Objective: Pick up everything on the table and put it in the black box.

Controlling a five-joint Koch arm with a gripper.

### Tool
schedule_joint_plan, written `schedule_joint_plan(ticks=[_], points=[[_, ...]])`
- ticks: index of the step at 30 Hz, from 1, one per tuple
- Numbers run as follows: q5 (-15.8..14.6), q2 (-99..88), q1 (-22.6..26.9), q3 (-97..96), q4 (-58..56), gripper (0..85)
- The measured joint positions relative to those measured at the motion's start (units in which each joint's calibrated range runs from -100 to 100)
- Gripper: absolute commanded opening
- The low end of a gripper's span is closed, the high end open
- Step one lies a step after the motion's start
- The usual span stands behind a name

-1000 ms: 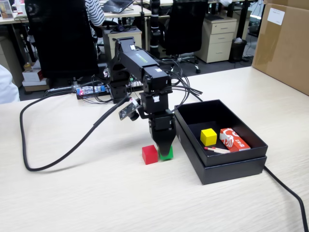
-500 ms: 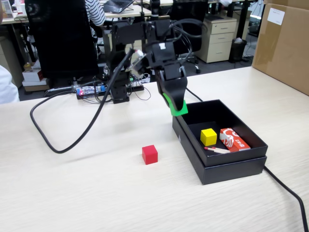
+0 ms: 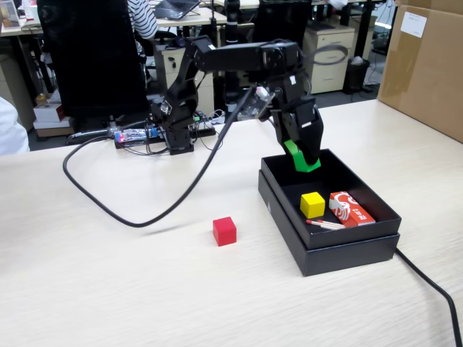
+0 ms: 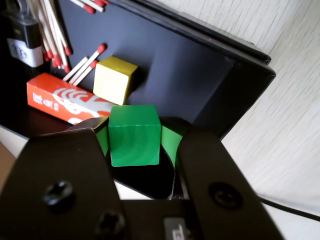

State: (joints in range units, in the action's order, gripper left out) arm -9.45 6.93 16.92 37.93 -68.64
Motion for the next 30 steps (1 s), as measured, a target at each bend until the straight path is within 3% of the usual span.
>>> schedule_joint_plan(ticks=[8,9,10,11,15,20,24,27,30], points=[[0.05,9.58,-0.59,-0.18,0.00,2.1],[0.00,10.10,-0.63,-0.27,0.00,9.2],[0.00,10.49,-0.63,-0.18,0.00,25.7],[-0.10,10.87,-0.68,-0.18,0.00,32.2],[-0.05,11.00,-0.78,-2.46,0.08,46.3],[-0.15,6.21,-1.03,-4.29,0.00,46.3],[-0.15,-8.03,-1.71,-4.29,0.00,46.3],[-0.15,-22.78,-4.98,-5.75,0.00,46.3],[0.49,-25.24,-8.11,-11.32,0.00,46.8]])
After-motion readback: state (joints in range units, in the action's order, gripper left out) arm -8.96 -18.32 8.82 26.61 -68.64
